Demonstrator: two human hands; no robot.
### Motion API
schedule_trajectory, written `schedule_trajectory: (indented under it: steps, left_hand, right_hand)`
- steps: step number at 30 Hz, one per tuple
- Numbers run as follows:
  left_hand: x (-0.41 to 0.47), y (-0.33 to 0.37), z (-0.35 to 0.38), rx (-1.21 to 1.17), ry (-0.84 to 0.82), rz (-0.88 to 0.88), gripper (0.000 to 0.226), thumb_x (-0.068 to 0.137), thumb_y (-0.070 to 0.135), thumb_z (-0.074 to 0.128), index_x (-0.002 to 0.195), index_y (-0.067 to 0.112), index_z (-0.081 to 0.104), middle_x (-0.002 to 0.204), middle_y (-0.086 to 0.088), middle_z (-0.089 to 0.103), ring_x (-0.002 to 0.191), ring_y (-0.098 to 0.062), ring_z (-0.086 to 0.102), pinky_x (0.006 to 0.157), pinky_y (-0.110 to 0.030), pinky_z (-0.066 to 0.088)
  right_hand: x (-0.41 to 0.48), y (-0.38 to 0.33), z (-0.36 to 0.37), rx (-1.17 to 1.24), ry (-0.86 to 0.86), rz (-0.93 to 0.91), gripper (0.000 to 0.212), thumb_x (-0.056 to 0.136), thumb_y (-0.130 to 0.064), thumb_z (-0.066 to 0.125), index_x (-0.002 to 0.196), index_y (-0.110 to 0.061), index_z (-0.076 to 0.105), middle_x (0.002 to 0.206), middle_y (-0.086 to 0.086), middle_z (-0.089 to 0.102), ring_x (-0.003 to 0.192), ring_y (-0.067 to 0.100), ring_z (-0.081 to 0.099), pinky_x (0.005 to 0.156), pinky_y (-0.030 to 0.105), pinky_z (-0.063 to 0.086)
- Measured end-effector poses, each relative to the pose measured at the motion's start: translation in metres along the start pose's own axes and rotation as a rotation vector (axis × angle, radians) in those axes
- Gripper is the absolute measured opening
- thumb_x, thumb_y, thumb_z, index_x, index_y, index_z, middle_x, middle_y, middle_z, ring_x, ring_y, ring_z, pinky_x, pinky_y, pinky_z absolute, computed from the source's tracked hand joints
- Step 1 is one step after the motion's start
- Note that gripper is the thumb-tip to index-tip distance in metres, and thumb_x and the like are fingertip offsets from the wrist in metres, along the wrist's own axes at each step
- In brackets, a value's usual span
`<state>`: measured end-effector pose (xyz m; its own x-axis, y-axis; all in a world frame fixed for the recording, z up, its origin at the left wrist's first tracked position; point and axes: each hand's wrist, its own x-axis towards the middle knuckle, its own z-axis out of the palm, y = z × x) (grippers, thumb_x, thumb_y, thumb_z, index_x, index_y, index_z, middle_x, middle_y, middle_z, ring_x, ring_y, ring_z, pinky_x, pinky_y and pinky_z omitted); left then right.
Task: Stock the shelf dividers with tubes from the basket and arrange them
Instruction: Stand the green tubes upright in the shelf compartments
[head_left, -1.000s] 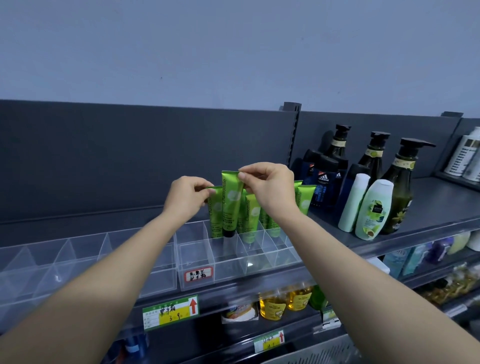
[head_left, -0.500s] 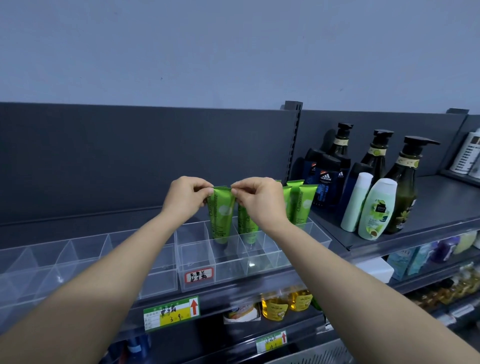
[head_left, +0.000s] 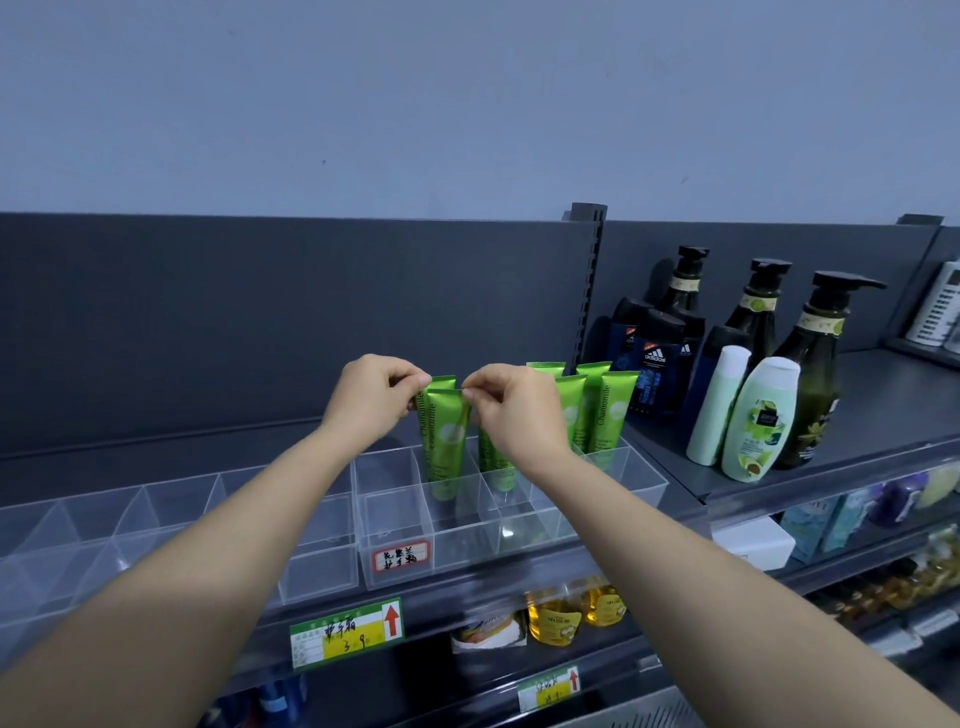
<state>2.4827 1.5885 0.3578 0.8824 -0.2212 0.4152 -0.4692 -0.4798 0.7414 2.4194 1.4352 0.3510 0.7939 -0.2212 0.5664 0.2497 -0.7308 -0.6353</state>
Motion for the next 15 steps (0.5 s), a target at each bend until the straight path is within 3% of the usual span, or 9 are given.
schedule_trajectory:
  steps: [4, 7, 9, 12, 15]
  left_hand:
    - [-0.0009, 0.0034, -0.0008, 0.033, -0.014, 0.011, 0.018, 0.089, 0.018, 0.062, 0.076, 0.016, 0.073, 0.055, 0.003, 0.062, 0.053, -0.014, 0.057, 0.060, -0.023, 0.047]
    - [0.0007, 0.0025, -0.0016, 0.026, -0.015, 0.009, 0.017, 0.088, 0.018, 0.063, 0.077, 0.015, 0.075, 0.063, -0.005, 0.068, 0.060, -0.023, 0.064, 0.069, -0.035, 0.057]
    - [0.0010, 0.0027, -0.0018, 0.021, -0.018, 0.004, 0.017, 0.088, 0.018, 0.063, 0.076, 0.016, 0.074, 0.064, -0.004, 0.068, 0.060, -0.020, 0.064, 0.071, -0.036, 0.058]
    - [0.0003, 0.0048, -0.0026, 0.034, -0.022, 0.009, 0.018, 0.089, 0.018, 0.063, 0.074, 0.019, 0.072, 0.061, 0.001, 0.066, 0.057, -0.015, 0.061, 0.069, -0.031, 0.055]
    - [0.0010, 0.0045, -0.0045, 0.058, -0.022, 0.008, 0.016, 0.089, 0.021, 0.064, 0.077, 0.018, 0.074, 0.065, 0.002, 0.068, 0.066, -0.019, 0.066, 0.073, -0.036, 0.056]
  right_hand:
    - [-0.0011, -0.0010, -0.0003, -0.027, -0.011, -0.015, 0.009, 0.082, -0.009, 0.067, 0.085, -0.013, 0.074, 0.077, 0.003, 0.074, 0.072, 0.021, 0.068, 0.073, 0.034, 0.054]
    - [-0.0021, -0.0029, -0.0041, -0.072, -0.017, -0.035, 0.011, 0.084, -0.009, 0.065, 0.088, -0.013, 0.075, 0.077, 0.003, 0.073, 0.074, 0.021, 0.067, 0.073, 0.030, 0.051]
    - [-0.0025, -0.0041, -0.0049, -0.097, -0.027, -0.043, 0.012, 0.085, -0.010, 0.064, 0.090, -0.014, 0.075, 0.078, 0.004, 0.073, 0.075, 0.022, 0.066, 0.073, 0.030, 0.050]
    - [-0.0042, -0.0052, -0.0039, -0.139, -0.021, -0.069, 0.014, 0.086, -0.012, 0.063, 0.093, -0.015, 0.075, 0.087, 0.004, 0.074, 0.083, 0.024, 0.066, 0.075, 0.031, 0.049]
    - [-0.0055, -0.0061, -0.0011, -0.163, -0.019, -0.091, 0.019, 0.088, -0.014, 0.061, 0.101, -0.015, 0.074, 0.098, 0.005, 0.074, 0.093, 0.026, 0.066, 0.081, 0.033, 0.050]
